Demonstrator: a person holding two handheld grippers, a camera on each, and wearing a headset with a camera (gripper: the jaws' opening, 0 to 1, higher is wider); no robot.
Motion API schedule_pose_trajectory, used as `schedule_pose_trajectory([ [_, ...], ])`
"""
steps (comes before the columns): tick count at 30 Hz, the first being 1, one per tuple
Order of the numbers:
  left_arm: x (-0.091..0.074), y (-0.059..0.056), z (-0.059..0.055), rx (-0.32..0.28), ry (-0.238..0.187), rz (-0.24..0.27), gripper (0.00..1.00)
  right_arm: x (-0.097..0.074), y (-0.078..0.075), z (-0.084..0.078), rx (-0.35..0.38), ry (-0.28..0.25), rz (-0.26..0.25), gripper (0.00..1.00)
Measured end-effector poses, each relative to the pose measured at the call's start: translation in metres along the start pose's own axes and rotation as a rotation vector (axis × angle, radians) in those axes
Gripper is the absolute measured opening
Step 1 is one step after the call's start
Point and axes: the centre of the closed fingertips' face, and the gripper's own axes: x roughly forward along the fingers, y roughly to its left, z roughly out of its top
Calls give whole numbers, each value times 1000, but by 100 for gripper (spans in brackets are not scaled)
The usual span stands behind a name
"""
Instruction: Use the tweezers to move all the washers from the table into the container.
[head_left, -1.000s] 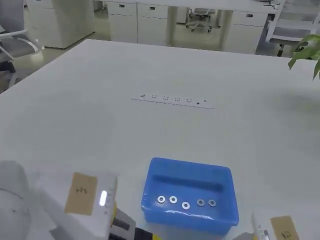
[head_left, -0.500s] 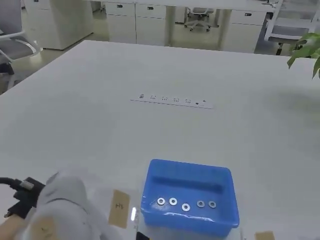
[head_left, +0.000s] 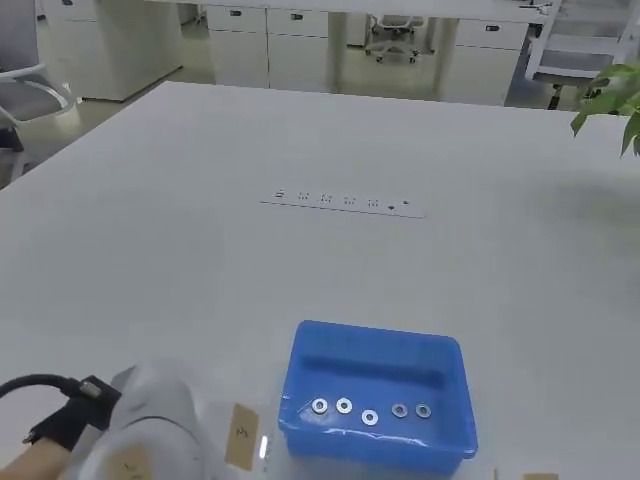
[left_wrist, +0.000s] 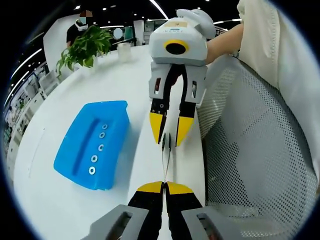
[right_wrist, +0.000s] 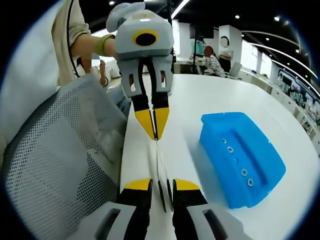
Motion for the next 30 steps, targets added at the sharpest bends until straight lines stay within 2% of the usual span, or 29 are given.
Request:
schedule_pose_trajectory([
  [9, 11, 4, -11, -33, 37, -19, 0, -31, -6, -8, 111, -33, -72, 20],
  [13, 14, 4, -14, -42, 48, -23, 0, -55, -7, -11, 173, -58, -146, 27],
  [17, 16, 2, -16, -45, 58, -35, 0, -83, 3, -18, 215, -84, -198, 34],
  [18, 16, 3, -16, -50, 59, -38, 0, -91, 3, -22, 223, -81, -222, 35],
  [20, 17, 4, -17, -53, 62, -38, 0, -102, -6, -25, 225, -85, -303, 41],
  [21, 17, 4, -17, -54, 64, -38, 0, -109, -13, -26, 245, -105, -348, 49],
  [23, 17, 4, -19, -57, 75, -41, 0, -116, -22, -25, 295, -147, -403, 60],
  [25, 18, 3, -20, -52, 90, -42, 0, -125, -33, -22, 351, -219, -465, 70],
  [27, 18, 2, -20, -49, 92, -49, 0, -132, -41, -22, 390, -257, -512, 75],
  [30, 17, 1, -21, -56, 93, -56, 0, -135, -42, -23, 375, -248, -524, 80],
])
